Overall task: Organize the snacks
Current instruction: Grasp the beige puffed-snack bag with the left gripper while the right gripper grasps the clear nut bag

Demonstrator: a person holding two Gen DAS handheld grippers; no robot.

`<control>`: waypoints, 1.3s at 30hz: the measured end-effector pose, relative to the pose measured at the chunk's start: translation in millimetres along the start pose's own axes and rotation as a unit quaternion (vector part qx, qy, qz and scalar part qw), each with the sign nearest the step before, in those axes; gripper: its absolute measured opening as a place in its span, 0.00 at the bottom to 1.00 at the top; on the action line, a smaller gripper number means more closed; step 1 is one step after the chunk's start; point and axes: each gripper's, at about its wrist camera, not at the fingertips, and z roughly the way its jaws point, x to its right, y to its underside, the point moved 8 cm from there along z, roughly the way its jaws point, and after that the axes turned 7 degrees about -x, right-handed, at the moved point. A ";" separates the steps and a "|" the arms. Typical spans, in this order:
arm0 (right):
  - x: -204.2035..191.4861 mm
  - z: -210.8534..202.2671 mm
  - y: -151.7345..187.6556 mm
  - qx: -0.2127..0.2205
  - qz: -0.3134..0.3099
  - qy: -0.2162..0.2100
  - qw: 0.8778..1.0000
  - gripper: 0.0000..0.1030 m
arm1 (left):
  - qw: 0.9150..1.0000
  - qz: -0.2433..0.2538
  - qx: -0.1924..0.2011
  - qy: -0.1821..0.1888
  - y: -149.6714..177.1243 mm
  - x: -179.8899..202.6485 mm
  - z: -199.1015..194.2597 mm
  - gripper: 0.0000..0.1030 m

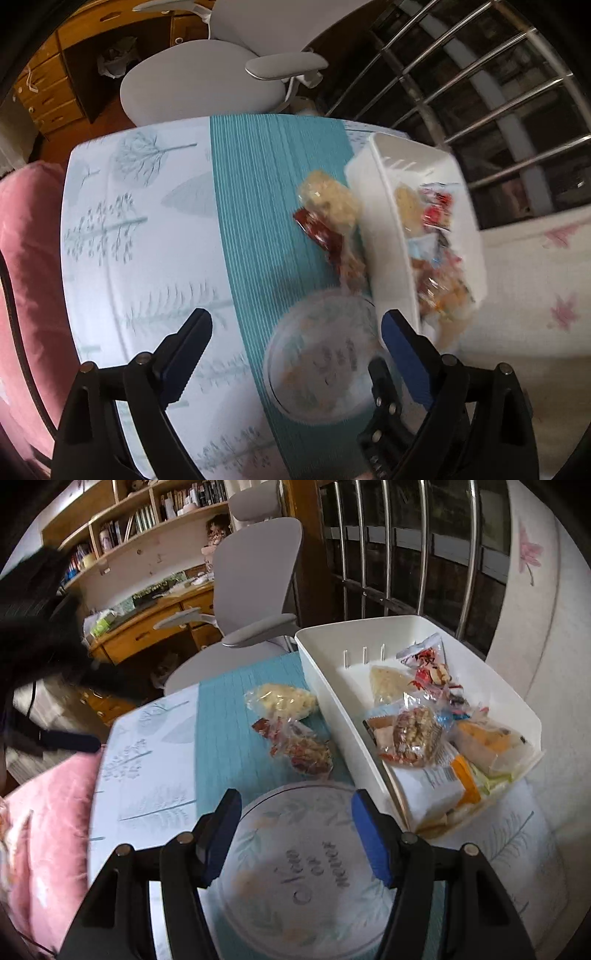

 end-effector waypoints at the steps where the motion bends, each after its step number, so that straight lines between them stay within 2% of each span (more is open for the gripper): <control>1: -1.2 6.2 -1.5 0.003 -0.008 0.013 1.000 0.60 | 1.000 0.001 -0.008 -0.009 -9.1 0.6 7.6 0.91; 3: -2.9 16.5 -4.1 0.009 -0.018 0.040 0.999 0.60 | 0.999 -0.002 -0.027 -0.017 -28.0 2.9 23.6 0.91; 6: -6.3 33.4 -4.7 0.008 -0.026 0.055 0.998 0.60 | 0.999 0.003 -0.047 -0.024 -54.7 6.5 45.3 0.91; 15: -23.4 84.4 -3.2 -0.014 -0.050 0.069 0.996 0.60 | 0.998 0.008 -0.064 -0.019 -116.8 10.0 102.4 0.91; 22: -24.4 102.6 -16.0 0.012 -0.065 0.098 0.993 0.60 | 0.997 0.033 -0.065 0.026 -134.8 21.9 139.1 0.91; 28: -30.2 114.8 -21.3 0.022 -0.087 0.107 0.990 0.60 | 0.996 0.027 -0.070 0.055 -140.3 26.4 159.2 0.90; 31: -30.6 120.2 -21.4 0.019 -0.089 0.109 0.990 0.60 | 0.994 0.017 -0.071 0.076 -141.8 29.0 165.8 0.86; 33: -27.9 122.3 -21.8 0.020 -0.086 0.111 0.990 0.60 | 0.994 0.015 -0.065 0.087 -144.2 32.0 166.3 0.74; 34: -26.3 123.8 -22.4 0.019 -0.084 0.113 0.990 0.60 | 0.994 0.011 -0.067 0.089 -144.5 32.4 167.2 0.73; 36: -23.2 126.7 -23.5 0.018 -0.082 0.119 0.989 0.57 | 0.992 0.007 -0.074 0.102 -143.2 34.5 168.5 0.61; 39: -22.1 129.1 -23.3 0.017 -0.084 0.120 0.989 0.53 | 0.987 -0.019 -0.088 0.134 -140.3 34.9 170.2 0.52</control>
